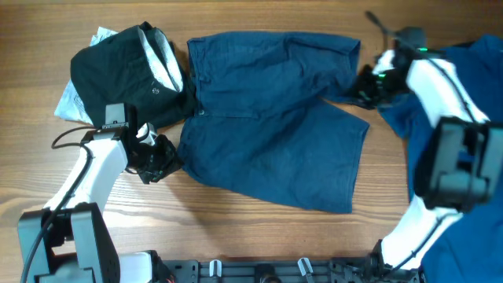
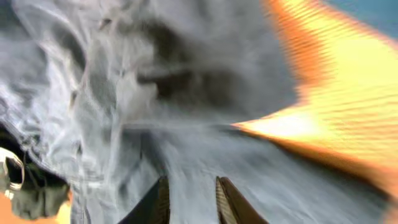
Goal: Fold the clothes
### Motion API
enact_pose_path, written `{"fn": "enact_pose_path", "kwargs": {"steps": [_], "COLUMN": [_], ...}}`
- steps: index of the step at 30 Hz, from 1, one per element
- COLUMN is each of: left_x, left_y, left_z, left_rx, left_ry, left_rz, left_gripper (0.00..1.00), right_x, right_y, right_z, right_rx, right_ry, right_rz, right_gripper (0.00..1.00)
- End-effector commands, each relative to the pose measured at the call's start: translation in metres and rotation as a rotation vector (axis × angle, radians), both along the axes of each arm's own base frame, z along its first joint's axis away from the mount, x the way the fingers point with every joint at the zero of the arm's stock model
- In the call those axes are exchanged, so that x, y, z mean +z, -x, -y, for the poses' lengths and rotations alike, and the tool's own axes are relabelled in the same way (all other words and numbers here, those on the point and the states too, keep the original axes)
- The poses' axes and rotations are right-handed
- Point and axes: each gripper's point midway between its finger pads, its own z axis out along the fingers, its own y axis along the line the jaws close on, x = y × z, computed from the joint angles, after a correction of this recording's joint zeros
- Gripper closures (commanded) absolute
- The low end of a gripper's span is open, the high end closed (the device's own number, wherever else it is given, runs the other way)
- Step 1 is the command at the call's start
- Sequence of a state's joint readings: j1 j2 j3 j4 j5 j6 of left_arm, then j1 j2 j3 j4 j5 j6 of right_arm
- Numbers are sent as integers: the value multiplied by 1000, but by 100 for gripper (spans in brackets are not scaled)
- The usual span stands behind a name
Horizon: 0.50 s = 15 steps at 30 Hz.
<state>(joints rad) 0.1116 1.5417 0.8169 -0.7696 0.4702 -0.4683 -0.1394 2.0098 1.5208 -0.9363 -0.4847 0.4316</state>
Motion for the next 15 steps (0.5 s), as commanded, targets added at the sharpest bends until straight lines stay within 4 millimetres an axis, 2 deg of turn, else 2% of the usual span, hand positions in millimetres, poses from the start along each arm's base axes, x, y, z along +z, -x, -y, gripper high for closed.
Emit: {"fn": "enact_pose_path", "kwargs": {"steps": [1,3,5,8,10,12,15], "left_x": [22,36,48,72,94,113,127], "left_y": [-9,-10,-10,-10,-8,-4,2], "left_z": [3,3,2,-7,-10,-12,-11], "left_rx": [-19,-41,-61,-58,-69,-63,-61], "left_ry": [18,8,-11,-81,-124,-149,-157], "left_rz": [90,149,204,305,397,471,522], "left_gripper": [91,94,96,96,96,96,94], "right_x": [76,108,126,136,126,104,65], "right_y": [14,29,41,77,103,128,161], "right_z": [26,28,27,21,16,9,1], "right_rx": [73,67,66,53,54,64,79], "right_ry": [75,100,127,168,172,150,108], "right_rz": [185,241,269,217,136,35,-106], "right_gripper": [70,67,65,53,47,44,44]}}
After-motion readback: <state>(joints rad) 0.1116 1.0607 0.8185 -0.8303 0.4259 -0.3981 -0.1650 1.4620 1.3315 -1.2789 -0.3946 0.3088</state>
